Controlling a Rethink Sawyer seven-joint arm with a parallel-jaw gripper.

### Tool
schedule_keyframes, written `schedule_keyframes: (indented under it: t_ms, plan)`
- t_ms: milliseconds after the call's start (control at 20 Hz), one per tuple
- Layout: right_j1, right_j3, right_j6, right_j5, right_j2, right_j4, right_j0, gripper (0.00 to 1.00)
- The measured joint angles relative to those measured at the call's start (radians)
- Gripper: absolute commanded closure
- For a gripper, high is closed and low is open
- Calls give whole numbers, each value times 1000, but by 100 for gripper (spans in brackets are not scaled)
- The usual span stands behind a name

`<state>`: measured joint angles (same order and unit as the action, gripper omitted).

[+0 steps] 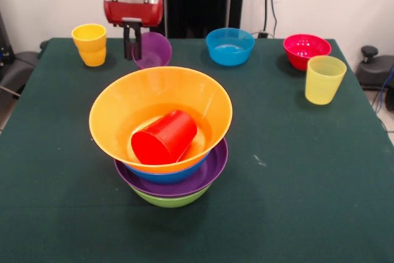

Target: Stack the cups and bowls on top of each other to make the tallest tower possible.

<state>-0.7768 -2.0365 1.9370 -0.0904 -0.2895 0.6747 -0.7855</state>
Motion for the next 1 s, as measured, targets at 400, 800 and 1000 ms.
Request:
schedule_keyframes:
  t_ms: [400, 800, 1000]
  plan:
    - [-122, -13, 0, -142, -176, -85, -80, 100]
    - [-248, -43, 0, -281, -340, -229, -151, 100]
    - [-325, -46, 0, -391, -418, -324, -183, 100]
